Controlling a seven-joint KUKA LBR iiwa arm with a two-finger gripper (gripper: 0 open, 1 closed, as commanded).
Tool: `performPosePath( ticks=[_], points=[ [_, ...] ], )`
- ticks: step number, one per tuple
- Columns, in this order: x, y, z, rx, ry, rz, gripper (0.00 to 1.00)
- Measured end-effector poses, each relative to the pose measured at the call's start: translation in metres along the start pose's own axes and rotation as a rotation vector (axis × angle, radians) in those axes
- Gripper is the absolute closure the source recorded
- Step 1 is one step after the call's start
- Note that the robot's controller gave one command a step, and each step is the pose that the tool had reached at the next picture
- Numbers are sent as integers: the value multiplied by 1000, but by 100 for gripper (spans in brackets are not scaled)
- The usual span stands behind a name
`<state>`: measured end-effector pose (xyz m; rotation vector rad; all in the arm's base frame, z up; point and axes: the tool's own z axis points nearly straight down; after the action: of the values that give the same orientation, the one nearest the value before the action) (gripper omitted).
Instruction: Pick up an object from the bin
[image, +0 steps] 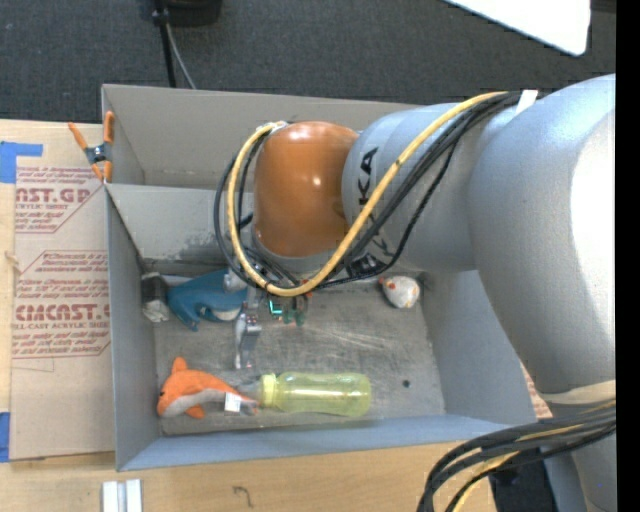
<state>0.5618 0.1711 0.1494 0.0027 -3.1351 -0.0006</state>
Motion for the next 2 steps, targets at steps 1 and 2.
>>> performPosePath(
  ticks=[1, 2],
  points=[
    [-2, -1, -4, -1, -7, 1, 0],
    [-51, 14, 39, -10, -85, -248, 100]
  ],
)
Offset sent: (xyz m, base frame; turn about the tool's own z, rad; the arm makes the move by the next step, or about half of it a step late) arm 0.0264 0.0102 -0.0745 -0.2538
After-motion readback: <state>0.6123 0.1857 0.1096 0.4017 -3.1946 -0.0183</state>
